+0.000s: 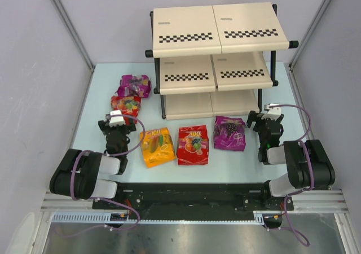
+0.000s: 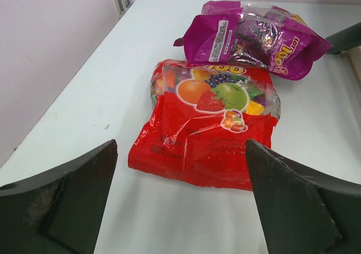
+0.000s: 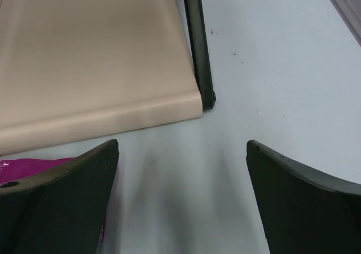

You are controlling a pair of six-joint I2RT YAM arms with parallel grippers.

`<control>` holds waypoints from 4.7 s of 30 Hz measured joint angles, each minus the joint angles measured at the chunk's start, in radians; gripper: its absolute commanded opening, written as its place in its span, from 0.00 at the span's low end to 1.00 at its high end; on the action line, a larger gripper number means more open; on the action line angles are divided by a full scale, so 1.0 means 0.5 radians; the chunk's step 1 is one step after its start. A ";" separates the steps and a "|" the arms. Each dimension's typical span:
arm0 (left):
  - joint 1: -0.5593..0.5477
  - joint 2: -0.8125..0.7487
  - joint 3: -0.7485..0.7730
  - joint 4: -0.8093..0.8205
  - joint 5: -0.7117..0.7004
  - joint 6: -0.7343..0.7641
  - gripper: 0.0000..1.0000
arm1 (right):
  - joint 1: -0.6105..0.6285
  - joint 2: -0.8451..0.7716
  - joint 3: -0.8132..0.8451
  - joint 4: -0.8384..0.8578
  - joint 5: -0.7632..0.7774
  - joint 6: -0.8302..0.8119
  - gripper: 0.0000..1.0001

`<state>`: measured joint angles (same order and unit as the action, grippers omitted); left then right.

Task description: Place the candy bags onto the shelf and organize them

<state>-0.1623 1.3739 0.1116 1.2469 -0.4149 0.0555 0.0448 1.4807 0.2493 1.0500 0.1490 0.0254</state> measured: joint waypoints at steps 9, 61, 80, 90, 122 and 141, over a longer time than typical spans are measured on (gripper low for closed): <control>0.000 0.000 0.000 0.000 0.000 0.000 1.00 | 0.000 0.000 0.000 0.001 0.000 0.000 1.00; 0.007 -0.378 0.011 -0.254 0.005 -0.017 1.00 | 1.921 -0.491 1.149 -2.178 0.543 0.625 1.00; -0.102 -1.333 0.716 -2.332 0.062 -1.110 1.00 | 2.160 -0.034 1.243 -1.952 0.423 1.018 0.96; -0.553 -1.790 0.707 -3.085 0.195 -1.469 1.00 | 2.198 0.311 1.369 -1.834 0.335 1.123 0.89; -1.012 -2.644 0.038 -3.402 0.164 -1.984 0.72 | 2.189 0.525 1.384 -1.632 0.241 1.384 0.61; -2.037 -1.775 0.034 -3.374 -0.774 -2.811 0.66 | 2.196 0.525 1.384 -1.643 0.323 1.484 0.60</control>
<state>-1.1809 0.4866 0.1284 -0.4400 -0.8021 -1.3502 1.1427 1.7432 0.9413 0.2283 0.3103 0.7673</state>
